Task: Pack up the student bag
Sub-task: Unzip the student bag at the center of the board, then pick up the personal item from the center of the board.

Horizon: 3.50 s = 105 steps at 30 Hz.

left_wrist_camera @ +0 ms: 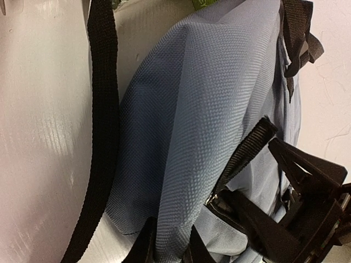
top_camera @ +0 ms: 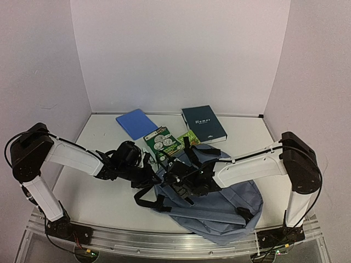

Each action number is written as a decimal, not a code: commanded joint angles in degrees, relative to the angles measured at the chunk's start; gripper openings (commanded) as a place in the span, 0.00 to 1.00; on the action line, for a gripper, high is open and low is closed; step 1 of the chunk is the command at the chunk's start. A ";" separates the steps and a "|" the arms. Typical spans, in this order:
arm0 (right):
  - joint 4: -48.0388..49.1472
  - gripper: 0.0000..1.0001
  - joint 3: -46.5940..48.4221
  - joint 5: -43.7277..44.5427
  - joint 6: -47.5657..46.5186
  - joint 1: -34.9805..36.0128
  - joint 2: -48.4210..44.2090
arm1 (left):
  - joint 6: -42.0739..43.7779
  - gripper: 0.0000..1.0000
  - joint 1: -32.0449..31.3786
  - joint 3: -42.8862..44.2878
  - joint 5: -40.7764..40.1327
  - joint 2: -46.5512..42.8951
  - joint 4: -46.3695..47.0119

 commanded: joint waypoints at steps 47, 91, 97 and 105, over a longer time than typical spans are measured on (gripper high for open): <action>-4.44 0.00 6.57 0.18 16.03 -2.60 -8.43 | 16.01 0.77 28.99 -4.77 -10.37 -31.04 -26.65; -3.02 0.00 7.74 -3.23 15.42 -2.59 -7.51 | 26.18 0.32 46.84 -5.23 3.45 -6.92 -13.47; -2.87 0.00 8.08 -3.52 15.07 -2.66 -7.20 | 27.05 0.30 46.84 -4.14 3.42 -4.79 -13.35; -2.78 0.00 8.15 -3.54 14.95 -2.65 -7.07 | 27.51 0.14 46.84 -3.38 6.92 -1.90 -12.07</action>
